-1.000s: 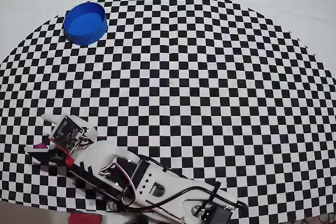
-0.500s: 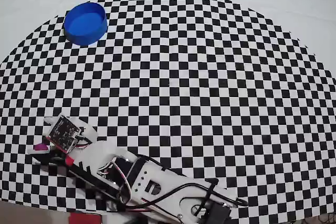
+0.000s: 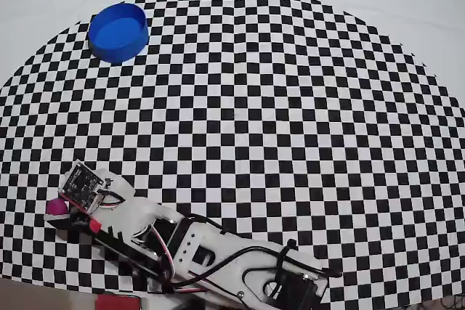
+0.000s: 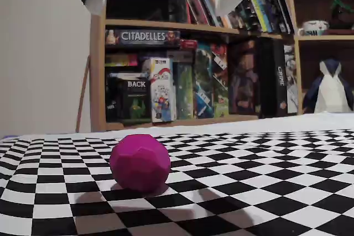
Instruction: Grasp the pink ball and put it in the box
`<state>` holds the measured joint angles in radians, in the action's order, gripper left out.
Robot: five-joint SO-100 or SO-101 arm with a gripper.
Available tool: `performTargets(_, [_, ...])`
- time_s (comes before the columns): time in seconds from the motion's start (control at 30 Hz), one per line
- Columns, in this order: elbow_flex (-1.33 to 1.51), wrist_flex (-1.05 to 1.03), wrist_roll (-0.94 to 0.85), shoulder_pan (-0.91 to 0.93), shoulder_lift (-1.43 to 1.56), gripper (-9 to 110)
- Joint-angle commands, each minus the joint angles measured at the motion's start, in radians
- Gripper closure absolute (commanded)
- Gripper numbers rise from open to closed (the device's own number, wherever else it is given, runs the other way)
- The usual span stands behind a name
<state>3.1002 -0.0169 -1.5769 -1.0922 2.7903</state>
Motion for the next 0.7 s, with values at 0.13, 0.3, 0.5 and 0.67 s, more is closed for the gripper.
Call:
performTargets(0.13, [-0.069,0.011,-0.009,-0.008,-0.078,73])
performTargets(0.3, [-0.086,0.011,-0.009,-0.008,-0.115,73])
performTargets(0.5, [-0.121,0.011,-0.009,-0.008,-0.19,73])
performTargets(0.67, [-0.144,0.011,-0.009,-0.008,-0.23,73])
